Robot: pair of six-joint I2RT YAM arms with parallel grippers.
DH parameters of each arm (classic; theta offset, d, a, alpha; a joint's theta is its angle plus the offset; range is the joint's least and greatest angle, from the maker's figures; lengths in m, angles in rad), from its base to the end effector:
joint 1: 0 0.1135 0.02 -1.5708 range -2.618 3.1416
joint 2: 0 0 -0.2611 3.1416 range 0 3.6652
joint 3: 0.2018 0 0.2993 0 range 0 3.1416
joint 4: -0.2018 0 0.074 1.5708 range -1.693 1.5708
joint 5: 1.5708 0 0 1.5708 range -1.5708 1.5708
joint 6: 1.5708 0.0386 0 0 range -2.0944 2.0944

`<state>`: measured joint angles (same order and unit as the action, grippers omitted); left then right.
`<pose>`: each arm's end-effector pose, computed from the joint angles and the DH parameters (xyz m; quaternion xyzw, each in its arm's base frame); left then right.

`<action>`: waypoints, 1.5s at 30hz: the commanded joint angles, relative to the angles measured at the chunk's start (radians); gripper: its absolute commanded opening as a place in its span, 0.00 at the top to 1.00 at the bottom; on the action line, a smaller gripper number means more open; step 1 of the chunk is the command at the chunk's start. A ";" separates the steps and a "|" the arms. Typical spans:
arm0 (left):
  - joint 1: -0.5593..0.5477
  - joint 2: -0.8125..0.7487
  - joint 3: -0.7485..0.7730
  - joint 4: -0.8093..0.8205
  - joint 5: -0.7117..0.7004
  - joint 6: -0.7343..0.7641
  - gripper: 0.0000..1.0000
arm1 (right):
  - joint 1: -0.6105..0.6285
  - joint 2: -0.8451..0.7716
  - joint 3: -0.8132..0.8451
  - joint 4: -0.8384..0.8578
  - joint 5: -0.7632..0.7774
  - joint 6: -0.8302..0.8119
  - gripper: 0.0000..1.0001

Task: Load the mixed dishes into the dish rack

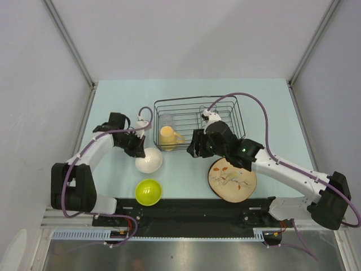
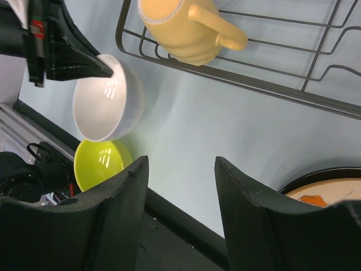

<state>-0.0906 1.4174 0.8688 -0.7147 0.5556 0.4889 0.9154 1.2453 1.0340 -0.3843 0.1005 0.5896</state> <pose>0.2909 -0.0469 0.1680 0.3118 0.8987 -0.2365 0.1980 0.2035 0.2583 0.2950 -0.1199 0.8745 0.2874 0.3719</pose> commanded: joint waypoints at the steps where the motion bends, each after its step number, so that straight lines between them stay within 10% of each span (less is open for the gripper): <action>1: 0.032 -0.095 0.154 -0.106 0.099 0.016 1.00 | 0.002 -0.060 0.001 0.013 0.053 -0.030 0.44; 15: 0.065 -0.088 0.593 -0.299 0.464 -0.145 1.00 | -0.061 -0.214 0.012 -0.014 0.073 -0.031 0.42; 23: -0.144 0.130 1.000 -0.339 0.167 -0.201 1.00 | -0.225 -0.473 0.012 -0.097 0.153 -0.013 0.43; 30: -0.218 0.307 1.230 -0.364 0.362 -0.273 1.00 | -0.303 -0.514 0.012 -0.133 0.094 0.007 0.41; 33: -0.328 0.334 1.230 -0.358 0.197 -0.262 1.00 | -0.300 -0.486 0.014 -0.099 0.051 0.041 0.40; 37: -0.507 0.334 1.199 -0.284 -0.394 -0.224 1.00 | -0.290 -0.417 0.037 -0.054 0.024 0.075 0.39; 45: -0.535 0.336 1.141 -0.223 -0.663 -0.199 0.99 | -0.208 -0.277 0.106 -0.067 0.047 0.067 0.41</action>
<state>-0.6533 1.7885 2.0304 -1.0264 0.1131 0.2817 0.6819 0.9512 1.0729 -0.4820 0.1417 0.6472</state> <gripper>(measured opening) 0.036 0.601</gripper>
